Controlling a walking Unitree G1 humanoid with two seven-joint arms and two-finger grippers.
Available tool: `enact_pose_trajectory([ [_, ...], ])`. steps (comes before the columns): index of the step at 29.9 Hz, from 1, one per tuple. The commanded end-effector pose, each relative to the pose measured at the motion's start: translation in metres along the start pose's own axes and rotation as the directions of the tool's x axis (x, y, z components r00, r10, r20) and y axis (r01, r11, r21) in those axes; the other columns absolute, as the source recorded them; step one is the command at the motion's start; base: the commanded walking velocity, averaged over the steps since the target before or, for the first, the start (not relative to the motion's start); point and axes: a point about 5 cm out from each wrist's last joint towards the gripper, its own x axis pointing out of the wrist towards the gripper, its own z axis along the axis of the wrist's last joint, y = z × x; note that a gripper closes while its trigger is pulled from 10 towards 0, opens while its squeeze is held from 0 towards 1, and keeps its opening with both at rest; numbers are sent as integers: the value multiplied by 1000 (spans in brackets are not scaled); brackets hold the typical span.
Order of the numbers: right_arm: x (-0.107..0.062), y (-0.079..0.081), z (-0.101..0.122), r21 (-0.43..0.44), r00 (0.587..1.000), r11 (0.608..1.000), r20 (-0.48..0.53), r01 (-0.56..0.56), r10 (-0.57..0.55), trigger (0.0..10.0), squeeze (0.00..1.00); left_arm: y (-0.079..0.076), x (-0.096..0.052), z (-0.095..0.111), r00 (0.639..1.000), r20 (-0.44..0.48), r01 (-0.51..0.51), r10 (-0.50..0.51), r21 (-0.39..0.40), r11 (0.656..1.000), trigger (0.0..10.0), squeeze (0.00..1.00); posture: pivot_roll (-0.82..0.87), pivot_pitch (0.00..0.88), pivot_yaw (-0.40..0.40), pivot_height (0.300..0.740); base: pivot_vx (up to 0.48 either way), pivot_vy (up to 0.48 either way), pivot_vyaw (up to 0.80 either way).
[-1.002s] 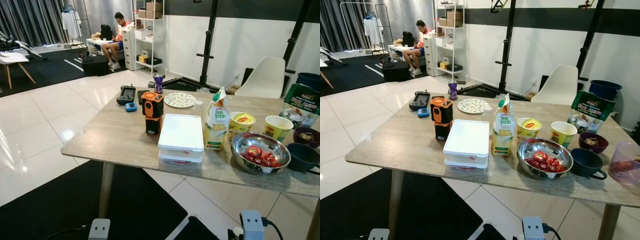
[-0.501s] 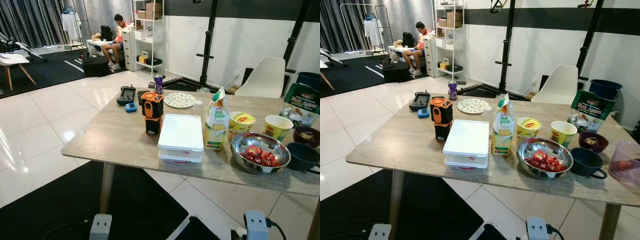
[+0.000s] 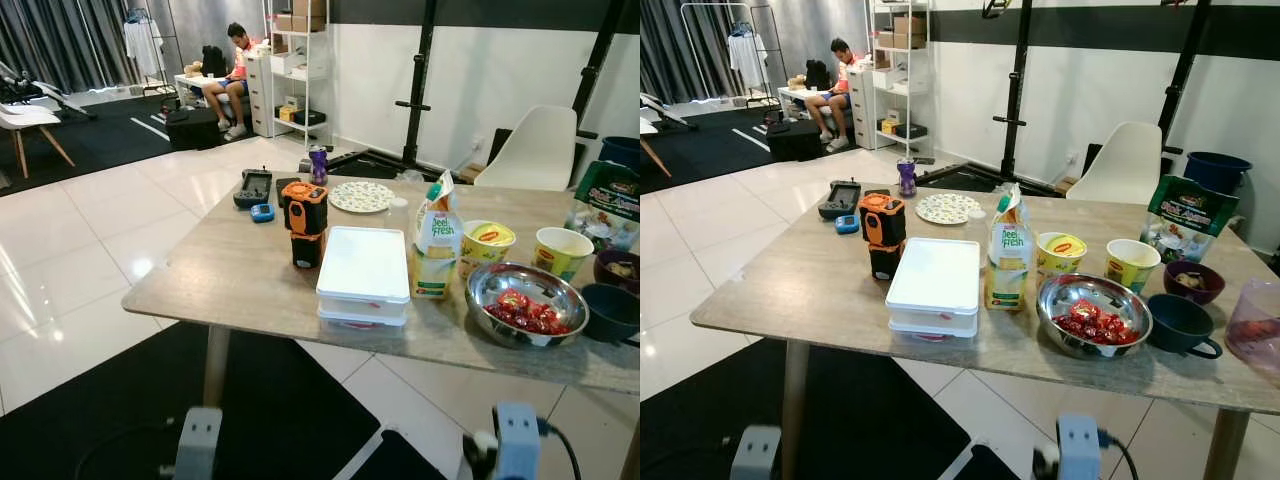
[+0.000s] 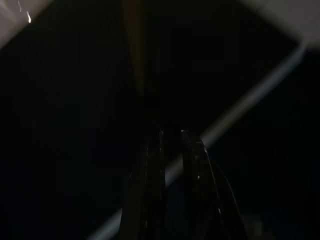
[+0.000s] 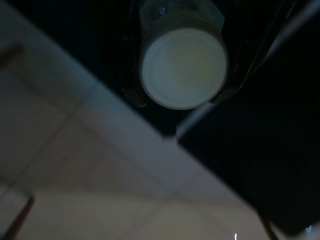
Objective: Restocking fridge
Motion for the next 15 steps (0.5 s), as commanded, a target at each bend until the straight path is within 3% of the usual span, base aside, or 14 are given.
enact_pose_trajectory([
  [1,0,0,1,-17,1000,1000,-1,-10,10,10000,0,7,-2,-7,999,-30,-16,16,17,1000,10000,0,-13,53,0,740,0,0,0],
  [5,8,1,17,-13,999,1000,35,-11,11,10000,0,9,1,1,1000,-14,-22,23,13,1000,10000,0,-13,48,-4,740,0,0,0],
  [8,14,3,31,-12,998,1000,66,-19,20,10000,0,8,6,16,1000,18,-25,25,-3,1000,10000,0,-12,42,-11,740,0,0,0],
  [12,23,7,53,-5,993,1000,115,-25,25,10000,0,0,15,50,995,105,-2,4,-16,1000,10000,0,-4,30,-22,740,0,0,0],
  [15,24,8,56,-3,992,1000,123,-26,26,10000,0,-4,16,58,992,129,9,-8,-9,1000,10000,0,-4,30,-22,740,0,0,0],
])
